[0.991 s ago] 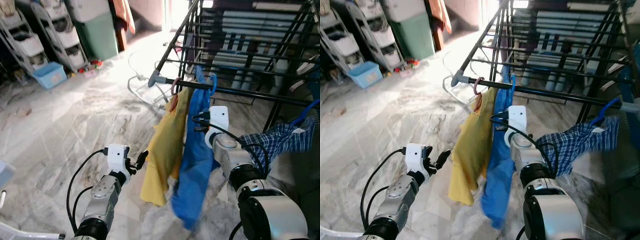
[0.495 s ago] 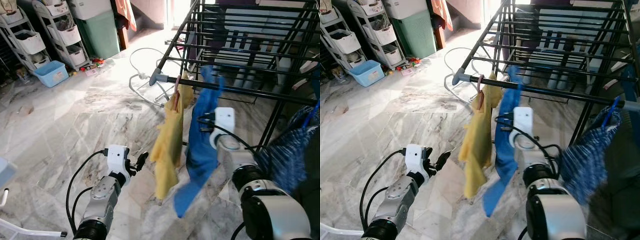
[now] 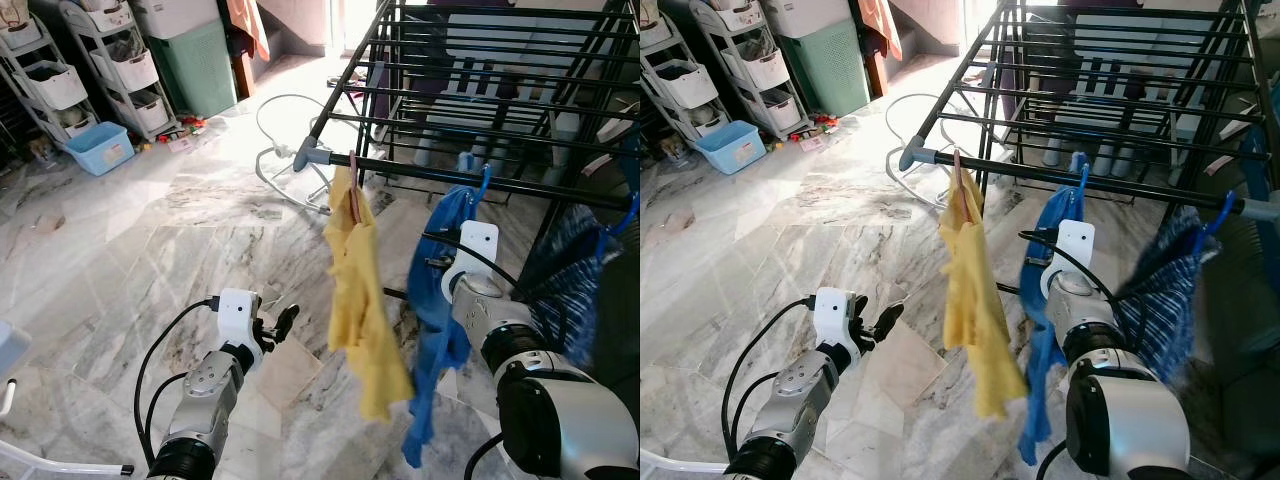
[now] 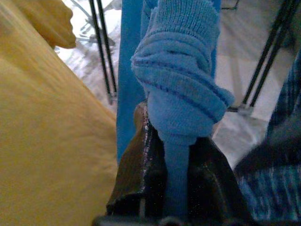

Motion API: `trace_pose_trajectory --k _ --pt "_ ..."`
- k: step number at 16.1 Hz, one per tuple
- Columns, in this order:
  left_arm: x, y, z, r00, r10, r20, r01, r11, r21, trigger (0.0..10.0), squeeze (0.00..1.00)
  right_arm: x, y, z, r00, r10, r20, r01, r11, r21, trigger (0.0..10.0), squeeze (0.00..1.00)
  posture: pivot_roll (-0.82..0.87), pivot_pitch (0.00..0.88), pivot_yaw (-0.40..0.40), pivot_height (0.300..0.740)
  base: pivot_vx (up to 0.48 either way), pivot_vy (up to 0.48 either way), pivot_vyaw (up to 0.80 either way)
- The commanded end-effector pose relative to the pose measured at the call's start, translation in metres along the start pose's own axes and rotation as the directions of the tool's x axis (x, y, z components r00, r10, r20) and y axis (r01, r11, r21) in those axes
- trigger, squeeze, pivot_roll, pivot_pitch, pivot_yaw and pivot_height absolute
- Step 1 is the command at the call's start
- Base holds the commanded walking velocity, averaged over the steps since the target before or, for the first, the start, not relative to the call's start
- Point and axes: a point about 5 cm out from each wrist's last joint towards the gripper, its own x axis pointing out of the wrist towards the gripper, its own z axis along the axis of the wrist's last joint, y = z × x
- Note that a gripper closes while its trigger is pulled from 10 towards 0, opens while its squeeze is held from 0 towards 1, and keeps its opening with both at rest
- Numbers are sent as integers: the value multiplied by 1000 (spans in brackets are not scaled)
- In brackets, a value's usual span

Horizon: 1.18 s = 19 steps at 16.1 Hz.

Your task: Hang hanger

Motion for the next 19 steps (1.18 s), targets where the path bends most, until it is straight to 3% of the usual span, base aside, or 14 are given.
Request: trace_pose_trajectory --k 1,7,10,11,15,19 --pt "-2 4 2 1000 15 -2 -15 1000 17 10000 0 0 9 -1 999 35 -26 -34 999 20 10000 0 -207 54 72 740 0 0 0" --pt "0 3 1 1000 18 -15 -17 1000 13 10000 0 -1 10 -12 996 73 -56 -69 996 64 10000 0 -208 46 68 740 0 0 0" --pt "1 3 1 1000 18 -20 -18 1000 13 10000 0 0 6 -9 997 59 -41 -57 998 40 10000 24 -206 41 68 740 0 0 0" --pt "1 4 2 1000 18 -20 -18 1000 13 10000 0 0 4 -8 998 53 -25 -52 998 37 10000 1000 -202 37 68 740 0 0 0" --pt "2 4 3 1000 19 -21 -19 1000 16 10000 0 -1 2 -3 999 20 45 -17 996 -84 10000 1000 -207 31 72 740 0 0 0" --pt "5 3 5 1000 13 -24 -12 1000 22 10000 0 -6 4 -1 976 0 219 43 980 -193 10000 1000 -217 24 72 740 0 0 0"
